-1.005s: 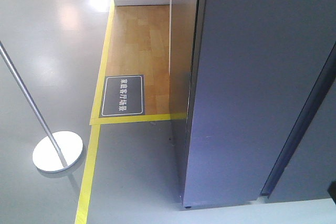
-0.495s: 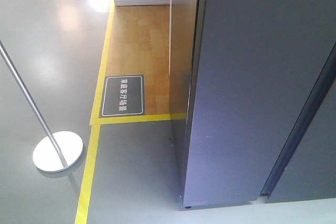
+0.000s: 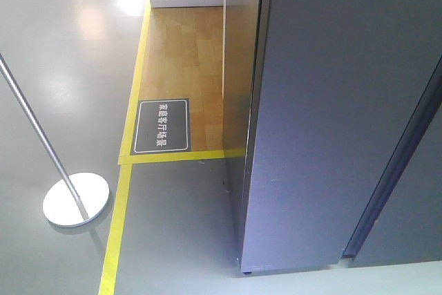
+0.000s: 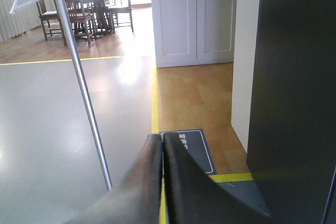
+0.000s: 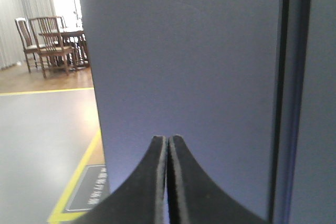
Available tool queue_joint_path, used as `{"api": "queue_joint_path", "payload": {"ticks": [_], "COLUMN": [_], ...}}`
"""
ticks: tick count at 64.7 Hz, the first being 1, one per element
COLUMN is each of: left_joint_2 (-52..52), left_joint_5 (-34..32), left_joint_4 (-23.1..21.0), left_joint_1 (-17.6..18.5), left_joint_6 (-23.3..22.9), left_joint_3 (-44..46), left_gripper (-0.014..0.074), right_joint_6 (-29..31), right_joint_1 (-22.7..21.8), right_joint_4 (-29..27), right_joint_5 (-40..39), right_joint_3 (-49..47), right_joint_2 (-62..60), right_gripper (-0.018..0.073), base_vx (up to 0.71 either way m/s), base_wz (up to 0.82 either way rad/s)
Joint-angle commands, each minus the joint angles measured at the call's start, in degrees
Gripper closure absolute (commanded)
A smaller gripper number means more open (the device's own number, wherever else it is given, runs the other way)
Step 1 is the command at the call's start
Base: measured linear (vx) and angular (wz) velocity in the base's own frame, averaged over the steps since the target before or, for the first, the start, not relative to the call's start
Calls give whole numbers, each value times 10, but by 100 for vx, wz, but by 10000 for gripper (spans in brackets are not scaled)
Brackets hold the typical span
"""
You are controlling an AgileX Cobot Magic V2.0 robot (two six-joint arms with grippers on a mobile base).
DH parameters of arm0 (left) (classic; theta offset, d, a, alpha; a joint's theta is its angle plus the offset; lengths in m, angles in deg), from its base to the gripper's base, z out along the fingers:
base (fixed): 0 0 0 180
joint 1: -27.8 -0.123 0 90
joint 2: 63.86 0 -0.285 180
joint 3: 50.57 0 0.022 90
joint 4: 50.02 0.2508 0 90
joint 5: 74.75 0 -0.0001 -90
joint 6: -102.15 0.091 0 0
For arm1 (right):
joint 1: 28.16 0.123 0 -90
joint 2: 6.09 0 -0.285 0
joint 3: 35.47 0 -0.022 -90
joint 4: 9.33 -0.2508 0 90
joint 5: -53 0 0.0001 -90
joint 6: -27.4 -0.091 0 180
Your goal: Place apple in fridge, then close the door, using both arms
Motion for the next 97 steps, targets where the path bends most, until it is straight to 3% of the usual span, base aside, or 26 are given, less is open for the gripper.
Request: {"api": "queue_joint_path", "payload": {"ticks": [1, 97], "left_joint_2": [4, 4], "left_joint_5": [-39, -39], "left_joint_4": [-1, -1], "left_joint_1": [-2, 2], "left_joint_6": [-4, -4], "left_joint_3": [12, 12], "left_gripper": [603, 603], "right_joint_6": [8, 7], "right_joint_1": [1, 0], "right_joint_4": [25, 25], "right_joint_5": [-43, -34], "right_joint_3": [-1, -1], "right_joint_2": [-7, -7], "right_gripper": [562, 562], "base_vx": [0, 0], "base_wz": [0, 0]}}
